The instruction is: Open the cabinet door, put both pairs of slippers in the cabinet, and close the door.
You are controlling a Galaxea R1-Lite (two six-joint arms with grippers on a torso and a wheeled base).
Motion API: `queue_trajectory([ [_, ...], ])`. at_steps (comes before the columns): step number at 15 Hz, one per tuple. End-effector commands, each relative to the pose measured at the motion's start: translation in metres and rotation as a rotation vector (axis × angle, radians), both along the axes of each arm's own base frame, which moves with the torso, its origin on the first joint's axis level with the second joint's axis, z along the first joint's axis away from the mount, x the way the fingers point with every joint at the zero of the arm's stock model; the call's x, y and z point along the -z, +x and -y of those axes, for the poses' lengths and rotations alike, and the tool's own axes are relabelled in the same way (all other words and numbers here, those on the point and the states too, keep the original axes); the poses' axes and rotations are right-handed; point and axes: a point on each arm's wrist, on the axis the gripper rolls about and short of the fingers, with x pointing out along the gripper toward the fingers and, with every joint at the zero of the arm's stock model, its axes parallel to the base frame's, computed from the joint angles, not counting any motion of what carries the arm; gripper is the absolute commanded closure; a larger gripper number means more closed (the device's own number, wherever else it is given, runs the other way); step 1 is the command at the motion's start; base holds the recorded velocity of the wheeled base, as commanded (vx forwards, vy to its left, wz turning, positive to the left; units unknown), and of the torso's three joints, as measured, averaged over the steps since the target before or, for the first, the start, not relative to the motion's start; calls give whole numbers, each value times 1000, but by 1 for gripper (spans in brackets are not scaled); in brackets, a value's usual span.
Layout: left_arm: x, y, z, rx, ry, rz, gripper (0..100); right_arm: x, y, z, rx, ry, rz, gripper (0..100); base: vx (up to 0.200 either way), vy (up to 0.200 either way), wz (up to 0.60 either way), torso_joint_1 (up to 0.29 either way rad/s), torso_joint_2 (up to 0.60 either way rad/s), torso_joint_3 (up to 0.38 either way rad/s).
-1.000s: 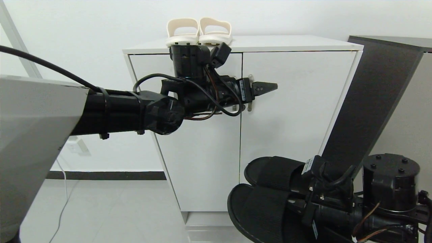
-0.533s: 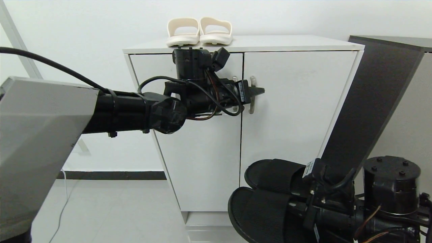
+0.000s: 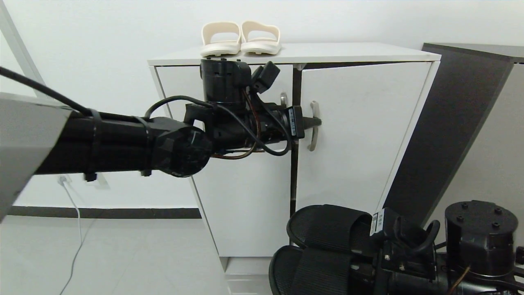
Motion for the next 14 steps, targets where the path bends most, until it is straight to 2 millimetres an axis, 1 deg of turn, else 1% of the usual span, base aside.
queue_trajectory([
  [1,-17,-32,-19,7,-8,21,100,0,-1,0,-3,0,3,100,0,0,0,0,0,0],
  [3,-18,-49,-25,20,-16,36,100,1,-1,0,-3,-3,-1,100,0,0,0,0,0,0],
  [4,-18,-50,-26,18,-17,38,100,1,-1,0,-3,-3,-1,100,0,0,0,0,0,0],
  [5,-18,-58,-31,21,-27,50,100,1,-1,0,-3,-4,-2,100,0,0,0,0,0,0],
  [6,-17,-58,-33,17,-33,56,100,1,-1,0,-3,-4,-2,100,0,0,0,0,0,0],
  [8,-12,-38,-38,-24,-52,59,100,1,-2,0,-6,-4,-2,100,0,0,0,0,0,0],
  [9,-10,-32,-36,-29,-59,60,100,1,-2,0,-7,-5,-1,100,0,0,0,0,0,0],
  [10,-4,-11,-29,-54,-93,44,100,2,-4,-1,-15,-7,-2,100,0,0,0,0,0,0],
  [12,8,13,-15,-56,-113,25,100,5,-11,-2,-36,-21,-7,100,0,0,0,0,0,0],
  [13,10,18,-9,-51,-116,22,100,5,-12,-3,-41,-22,-8,100,0,0,0,0,0,0],
  [14,10,15,-4,-36,-117,23,100,5,-12,-3,-41,-22,-8,100,0,0,0,0,0,0],
])
